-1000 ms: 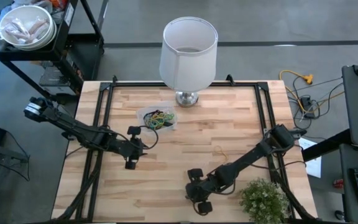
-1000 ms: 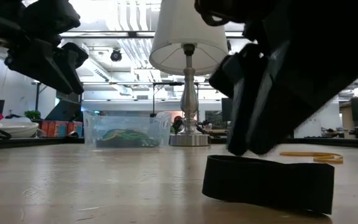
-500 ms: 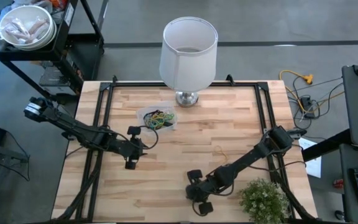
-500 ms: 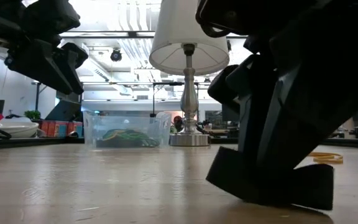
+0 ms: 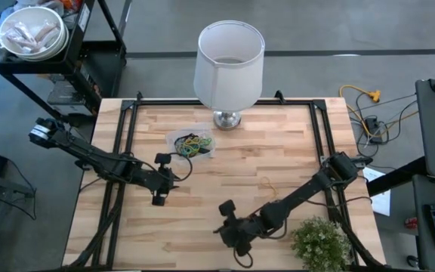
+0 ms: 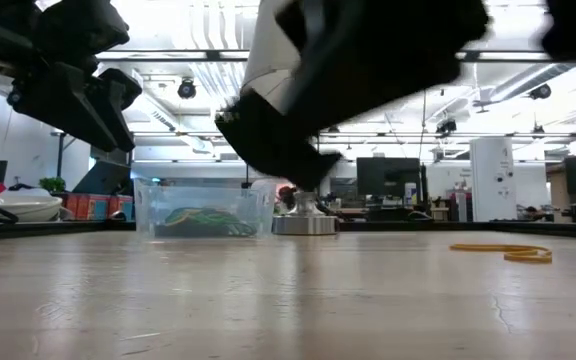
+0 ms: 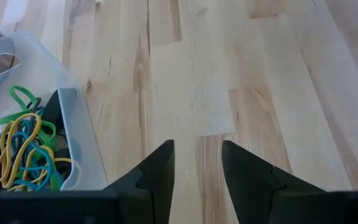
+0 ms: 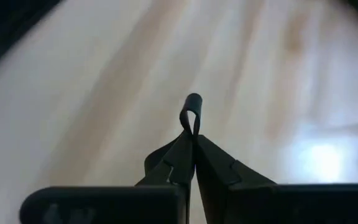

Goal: Pick and place rubber bands into bin
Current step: Put the black rubber band into the transparent bin

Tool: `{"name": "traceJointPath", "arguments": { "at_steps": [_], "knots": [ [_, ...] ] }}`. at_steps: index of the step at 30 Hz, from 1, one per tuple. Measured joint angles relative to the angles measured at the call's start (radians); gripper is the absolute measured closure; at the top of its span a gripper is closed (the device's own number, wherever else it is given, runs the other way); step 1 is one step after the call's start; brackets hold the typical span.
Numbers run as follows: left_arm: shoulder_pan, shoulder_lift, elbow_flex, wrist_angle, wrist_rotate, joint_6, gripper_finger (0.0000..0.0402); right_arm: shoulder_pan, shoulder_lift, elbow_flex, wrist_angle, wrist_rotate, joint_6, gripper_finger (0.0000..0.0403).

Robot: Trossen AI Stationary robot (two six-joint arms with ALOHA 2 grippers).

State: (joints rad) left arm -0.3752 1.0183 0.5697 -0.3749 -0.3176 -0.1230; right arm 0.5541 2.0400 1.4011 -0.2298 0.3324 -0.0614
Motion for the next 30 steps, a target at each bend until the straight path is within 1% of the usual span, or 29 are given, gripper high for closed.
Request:
{"name": "traceJointPath", "arguments": {
  "at_steps": [5, 9, 13, 17, 21, 23, 27, 30],
  "knots": [
    [0.0, 0.0, 0.002, -0.001, 0.0, 0.0, 0.0283, -0.022, -0.001, 0.023, 0.003, 0.223, -0.106, 0.0394],
    [0.0, -0.004, 0.002, -0.002, 0.0, 0.003, 0.0283, -0.084, -0.001, 0.031, 0.012, 0.353, -0.139, 0.0394],
    [0.0, -0.005, 0.002, -0.011, 0.0, 0.003, 0.0283, -0.183, -0.001, 0.031, 0.084, 0.452, -0.182, 0.0394],
    [0.0, -0.005, 0.001, -0.01, 0.0, 0.003, 0.0283, -0.299, -0.001, 0.031, 0.161, 0.456, -0.209, 0.0394],
    [0.0, -0.005, 0.002, -0.029, 0.0, 0.002, 0.0283, -0.398, -0.001, 0.03, 0.185, 0.437, -0.199, 0.0394],
    [0.0, -0.005, 0.002, -0.028, 0.0, 0.002, 0.0283, -0.44, -0.001, 0.03, 0.185, 0.392, -0.182, 0.0394],
    [0.0, -0.005, 0.0, -0.032, 0.0, 0.001, 0.0283, -0.508, -0.001, 0.03, 0.194, 0.266, -0.138, 0.0394],
    [0.0, -0.005, 0.001, -0.032, 0.0, 0.0, 0.0283, -0.54, -0.001, 0.03, 0.202, 0.22, -0.118, 0.0394]
  ]
}}
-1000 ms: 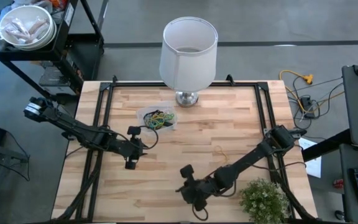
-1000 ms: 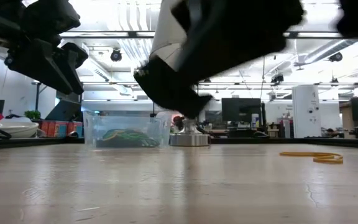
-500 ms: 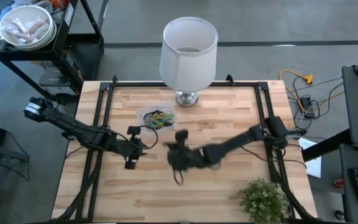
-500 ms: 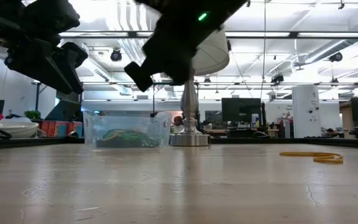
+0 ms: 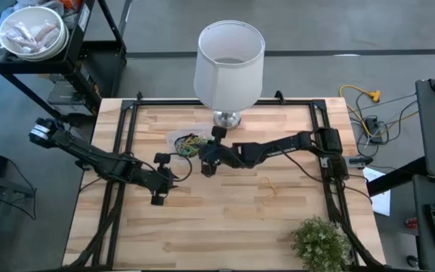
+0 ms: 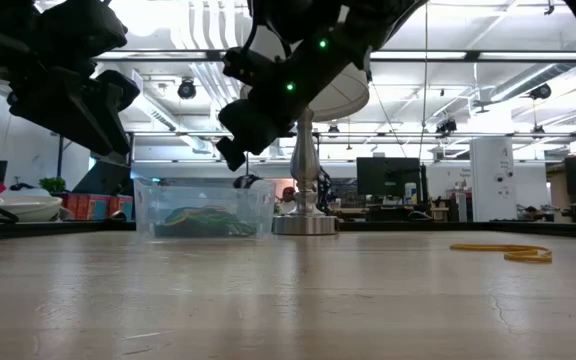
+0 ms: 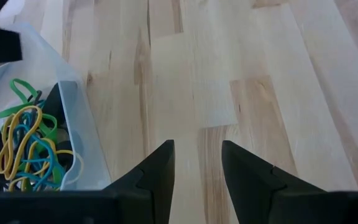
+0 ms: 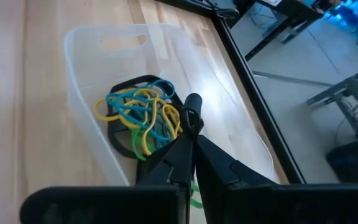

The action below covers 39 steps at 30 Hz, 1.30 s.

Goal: Pick and place rubber bands into bin
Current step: Put the black rubber band into the transparent bin, then put the yellow rubber band into the transparent bin

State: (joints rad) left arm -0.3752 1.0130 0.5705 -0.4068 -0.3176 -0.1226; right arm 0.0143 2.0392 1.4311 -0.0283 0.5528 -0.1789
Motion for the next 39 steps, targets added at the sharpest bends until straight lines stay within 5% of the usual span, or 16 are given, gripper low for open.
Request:
{"name": "traceJointPath", "arguments": {
  "at_steps": [14, 28, 39],
  "knots": [
    [0.0, 0.0, -0.001, 0.004, 0.0, -0.001, 0.0283, -0.067, 0.0, 0.0, 0.034, -0.107, 0.068, 0.0389],
    [0.0, 0.0, 0.0, 0.004, 0.0, -0.001, 0.0283, -0.067, 0.0, 0.0, 0.051, -0.143, 0.073, 0.0272],
    [0.0, 0.0, -0.001, 0.005, 0.0, -0.001, 0.0283, -0.013, -0.005, 0.032, -0.033, -0.143, -0.011, 0.0252]
  ]
}}
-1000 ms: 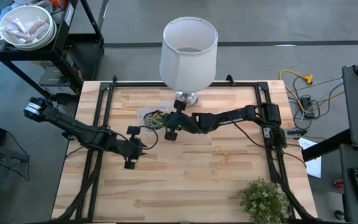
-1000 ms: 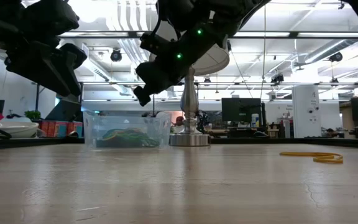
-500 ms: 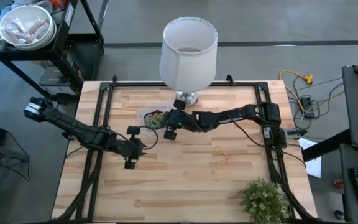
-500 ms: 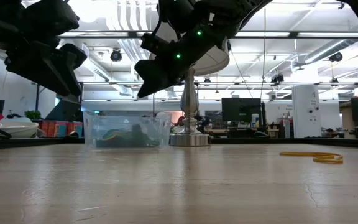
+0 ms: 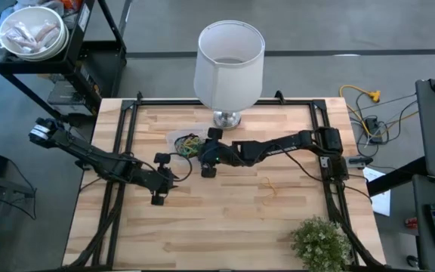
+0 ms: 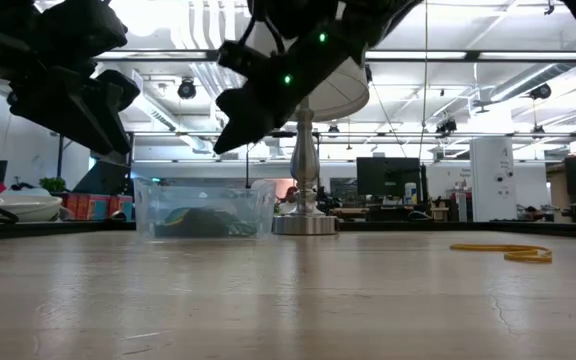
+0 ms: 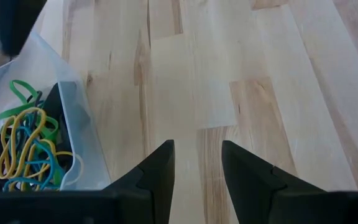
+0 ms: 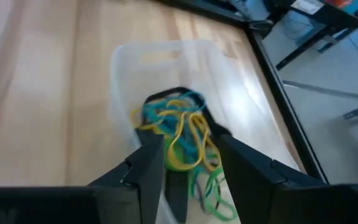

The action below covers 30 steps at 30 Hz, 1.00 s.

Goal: Pick and place rubber bands into bin
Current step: Put the yellow rubber band into the transparent bin

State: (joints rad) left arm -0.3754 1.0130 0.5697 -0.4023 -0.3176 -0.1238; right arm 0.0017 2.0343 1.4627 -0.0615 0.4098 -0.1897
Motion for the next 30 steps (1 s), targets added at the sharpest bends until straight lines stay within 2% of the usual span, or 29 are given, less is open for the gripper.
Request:
{"name": "traceJointPath", "arguments": {
  "at_steps": [3, 6, 11, 15, 18, 22, 30],
  "knots": [
    [0.0, 0.0, 0.0, 0.0, 0.0, 0.0, 0.0283, 0.035, -0.014, 0.037, -0.139, 0.0, -0.005, 0.0257],
    [0.0, 0.0, -0.001, 0.0, 0.0, -0.001, 0.0283, 0.085, -0.03, 0.076, -0.362, 0.001, 0.049, 0.0262],
    [0.0, 0.0, 0.0, 0.001, 0.0, -0.001, 0.0283, 0.183, -0.067, 0.115, -0.758, -0.009, 0.274, 0.0269],
    [0.0, 0.0, -0.001, 0.001, 0.0, -0.002, 0.0283, 0.256, -0.084, 0.111, -0.962, -0.059, 0.47, 0.0271],
    [0.0, 0.0, 0.0, 0.003, 0.0, -0.003, 0.0283, 0.306, -0.086, 0.102, -1.048, -0.071, 0.579, 0.027],
    [0.0, 0.0, 0.0, 0.01, 0.0, -0.003, 0.0283, 0.34, -0.086, 0.064, -1.061, -0.074, 0.666, 0.0269],
    [0.0, 0.0, -0.001, 0.01, 0.0, -0.003, 0.0283, 0.314, -0.098, -0.072, -1.069, -0.192, 0.802, 0.0276]
  ]
}}
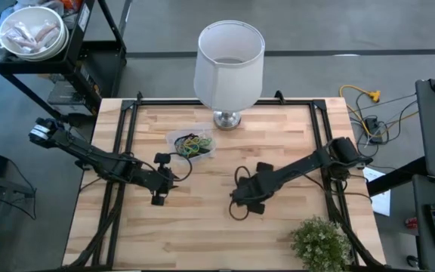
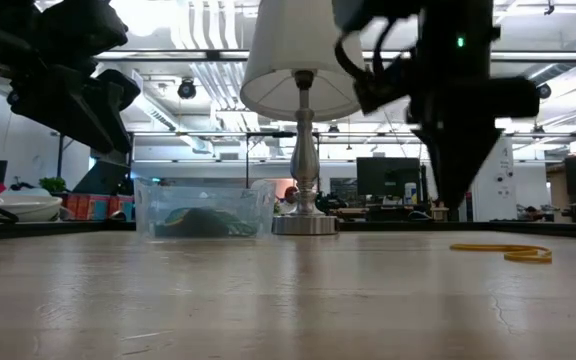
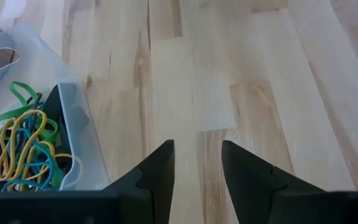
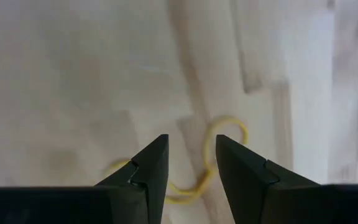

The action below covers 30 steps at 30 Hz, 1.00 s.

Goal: Pick and place rubber bands into bin
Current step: Put the yellow rubber band into the transparent bin

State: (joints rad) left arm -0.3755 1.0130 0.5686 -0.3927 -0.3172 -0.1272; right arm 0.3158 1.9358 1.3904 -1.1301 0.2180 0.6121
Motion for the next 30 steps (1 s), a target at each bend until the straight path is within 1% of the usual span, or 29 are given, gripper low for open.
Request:
{"name": "traceJointPath", "arguments": {
  "at_steps": [7, 14, 18, 23, 30],
  "knots": [
    [0.0, 0.0, 0.0, 0.0, 0.0, 0.0, 0.0283, -0.021, -0.111, -0.191, 0.052, -0.019, 0.108, 0.028],
    [0.0, 0.0, -0.001, 0.001, 0.0, 0.0, 0.0283, -0.019, -0.323, -0.444, 0.353, -0.073, 0.176, 0.0288],
    [0.0, 0.0, -0.001, 0.003, 0.0, 0.0, 0.0283, -0.02, -0.417, -0.568, 0.433, -0.082, 0.246, 0.0289],
    [0.0, 0.0, -0.001, 0.014, 0.0, 0.003, 0.0283, -0.019, -0.461, -0.667, 0.532, -0.108, 0.31, 0.0281],
    [0.0, 0.0, -0.001, 0.018, 0.0, 0.003, 0.0283, -0.02, -0.447, -0.707, 0.573, -0.111, 0.331, 0.0247]
  ]
}}
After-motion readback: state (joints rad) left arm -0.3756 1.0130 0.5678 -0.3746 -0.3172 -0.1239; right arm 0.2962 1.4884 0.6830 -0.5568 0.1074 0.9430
